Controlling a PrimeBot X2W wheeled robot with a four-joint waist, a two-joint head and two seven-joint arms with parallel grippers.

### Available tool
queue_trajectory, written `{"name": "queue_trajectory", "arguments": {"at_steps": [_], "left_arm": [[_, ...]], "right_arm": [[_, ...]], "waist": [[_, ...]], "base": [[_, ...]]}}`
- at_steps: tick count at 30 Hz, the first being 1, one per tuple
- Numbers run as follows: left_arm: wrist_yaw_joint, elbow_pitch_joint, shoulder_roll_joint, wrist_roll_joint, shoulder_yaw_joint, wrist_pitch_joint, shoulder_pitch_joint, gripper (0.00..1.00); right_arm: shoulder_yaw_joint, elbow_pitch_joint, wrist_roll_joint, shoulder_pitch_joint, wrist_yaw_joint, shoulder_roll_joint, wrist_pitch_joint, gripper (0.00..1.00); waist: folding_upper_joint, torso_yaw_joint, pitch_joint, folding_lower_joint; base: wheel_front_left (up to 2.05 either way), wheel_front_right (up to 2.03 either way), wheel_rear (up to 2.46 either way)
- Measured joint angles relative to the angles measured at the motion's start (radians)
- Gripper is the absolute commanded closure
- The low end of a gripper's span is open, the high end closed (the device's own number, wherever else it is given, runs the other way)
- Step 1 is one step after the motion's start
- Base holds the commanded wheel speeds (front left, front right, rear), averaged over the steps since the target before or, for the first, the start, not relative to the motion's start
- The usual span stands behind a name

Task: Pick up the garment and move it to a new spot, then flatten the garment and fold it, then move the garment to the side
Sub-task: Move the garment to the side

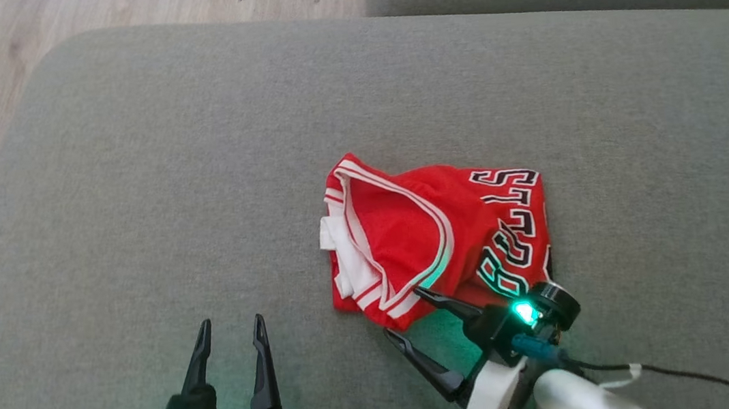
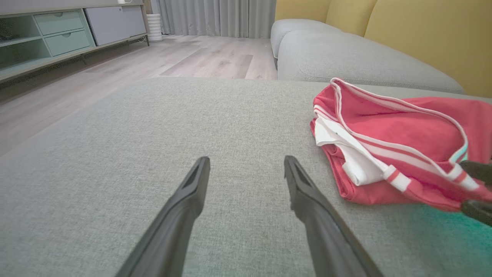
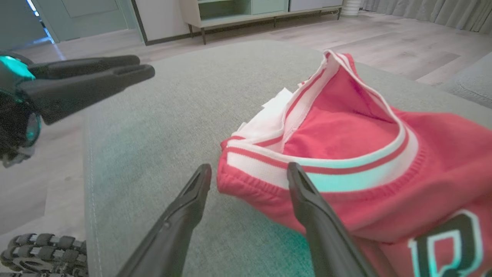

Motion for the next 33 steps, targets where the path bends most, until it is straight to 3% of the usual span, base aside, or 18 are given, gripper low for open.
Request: {"name": "queue_trajectory", "arguments": {"at_steps": [8, 9, 10, 11, 19, 25, 26, 27, 30, 33], "left_arm": [[0.001, 0.000, 0.000, -0.004, -0.003, 0.000, -0.002, 0.00], [0.002, 0.000, 0.000, -0.007, -0.005, 0.000, -0.004, 0.00], [0.005, 0.000, 0.000, -0.010, -0.006, 0.000, -0.005, 0.00], [0.006, -0.001, 0.000, -0.010, -0.006, 0.000, -0.005, 0.00], [0.004, -0.002, 0.000, -0.010, -0.016, 0.000, -0.005, 0.00], [-0.004, -0.001, 0.000, -0.010, -0.038, 0.000, -0.005, 0.00], [-0.006, 0.000, 0.000, -0.010, -0.038, 0.000, -0.005, 0.00], [-0.006, 0.001, 0.000, -0.010, -0.038, 0.000, -0.005, 0.00], [-0.009, 0.003, 0.000, -0.010, -0.036, 0.000, -0.005, 0.00], [-0.009, 0.004, 0.000, -0.006, -0.027, 0.000, -0.005, 0.00]], "right_arm": [[0.008, 0.071, -0.088, -0.048, 0.000, 0.001, 0.000, 0.00], [0.008, 0.075, -0.092, -0.052, 0.000, 0.002, 0.000, 0.05], [0.009, 0.078, -0.094, -0.053, 0.000, 0.003, 0.000, 0.40], [0.010, 0.080, -0.095, -0.053, 0.000, 0.005, 0.000, 1.00], [0.055, 0.011, -0.040, -0.064, 0.000, 0.021, 0.000, 1.00], [0.109, 0.057, 0.078, -0.119, 0.000, 0.036, 0.000, 1.00], [0.137, 0.071, 0.115, -0.124, 0.000, 0.037, 0.001, 0.69], [0.174, 0.083, 0.161, -0.128, 0.000, 0.036, 0.012, 0.00], [0.300, 0.077, 0.283, -0.140, 0.000, 0.040, 0.024, 0.00], [0.330, 0.064, 0.369, -0.176, 0.000, 0.044, 0.014, 0.00]], "waist": [[0.0000, 0.015, 0.016, 0.0000], [0.0000, 0.017, 0.018, 0.0000], [0.0000, 0.018, 0.019, 0.0000], [0.0000, 0.019, 0.021, 0.0000], [0.0000, 0.039, 0.027, 0.0000], [0.0000, 0.076, 0.028, 0.0000], [0.0000, 0.083, 0.028, 0.0000], [0.0000, 0.088, 0.028, 0.0000], [0.0000, 0.094, 0.028, 0.0000], [0.0000, 0.079, 0.022, 0.0000]], "base": [[0.00, 0.00, 0.00], [0.00, 0.00, 0.00], [0.00, 0.00, 0.00], [0.00, 0.00, 0.00], [0.00, 0.00, 0.00], [0.00, 0.00, 0.00], [0.00, 0.00, 0.00], [0.00, 0.00, 0.00], [0.00, 0.00, 0.00], [0.00, 0.00, 0.00]]}}
